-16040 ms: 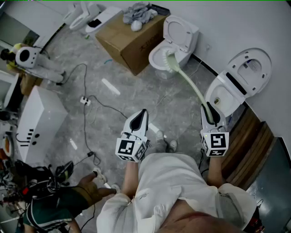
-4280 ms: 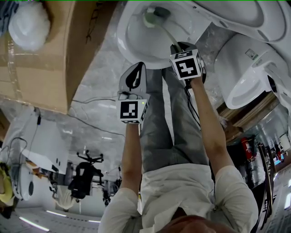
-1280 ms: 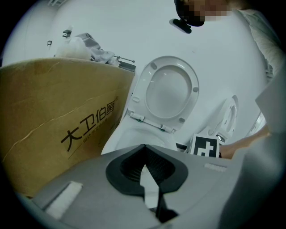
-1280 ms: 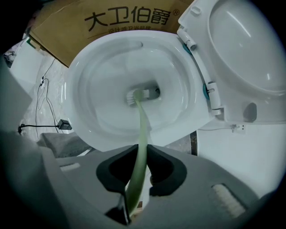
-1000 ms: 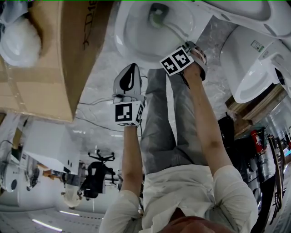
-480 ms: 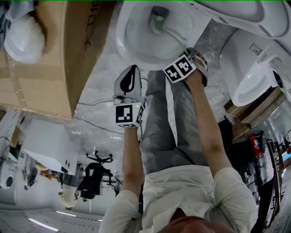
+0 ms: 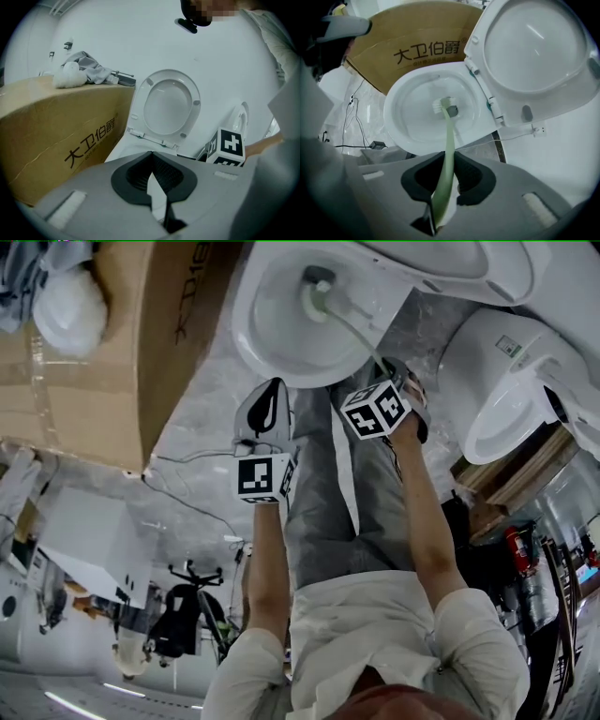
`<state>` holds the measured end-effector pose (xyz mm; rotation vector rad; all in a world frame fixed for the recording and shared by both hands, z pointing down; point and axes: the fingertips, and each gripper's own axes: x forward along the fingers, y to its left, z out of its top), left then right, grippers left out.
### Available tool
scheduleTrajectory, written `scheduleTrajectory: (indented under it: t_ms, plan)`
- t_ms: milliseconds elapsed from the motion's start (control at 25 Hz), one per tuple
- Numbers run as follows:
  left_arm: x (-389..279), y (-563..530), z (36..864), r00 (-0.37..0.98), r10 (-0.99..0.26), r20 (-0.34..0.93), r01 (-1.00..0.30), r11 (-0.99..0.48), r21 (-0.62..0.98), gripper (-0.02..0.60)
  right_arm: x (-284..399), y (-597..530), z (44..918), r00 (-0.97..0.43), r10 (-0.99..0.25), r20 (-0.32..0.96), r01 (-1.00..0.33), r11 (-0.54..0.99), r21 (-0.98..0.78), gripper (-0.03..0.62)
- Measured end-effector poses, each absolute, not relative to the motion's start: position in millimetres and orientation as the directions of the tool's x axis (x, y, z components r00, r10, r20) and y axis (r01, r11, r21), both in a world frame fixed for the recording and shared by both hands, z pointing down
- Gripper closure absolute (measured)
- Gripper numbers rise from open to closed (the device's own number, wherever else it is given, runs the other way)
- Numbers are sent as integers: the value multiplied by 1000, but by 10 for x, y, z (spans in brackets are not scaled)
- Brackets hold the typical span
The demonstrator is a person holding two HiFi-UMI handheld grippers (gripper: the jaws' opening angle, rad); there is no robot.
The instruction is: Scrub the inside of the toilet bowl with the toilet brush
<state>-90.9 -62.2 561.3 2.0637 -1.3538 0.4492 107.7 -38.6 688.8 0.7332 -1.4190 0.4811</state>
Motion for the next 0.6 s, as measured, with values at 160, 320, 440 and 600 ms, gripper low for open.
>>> scheduleTrajectory:
  t_ms: [160, 320, 440, 600]
  plan:
    - [-787, -648, 5330, 407, -713, 571, -912, -283, 296, 563, 1094, -427, 6450, 40, -164, 986, -727, 671, 141, 530]
    - [-716, -678, 4980, 388, -744, 544, -920, -277, 278, 563, 1024, -456, 5966, -74, -217, 973, -754, 651, 88, 530]
    - [-667, -649, 4685, 379, -762, 525, -923, -275, 268, 563, 937, -444, 5567, -166, -246, 955, -761, 648, 35, 530]
    - [-610, -631, 4324, 378, -777, 503, -924, -287, 252, 563, 850, -490, 5037, -260, -299, 918, -761, 649, -4, 530]
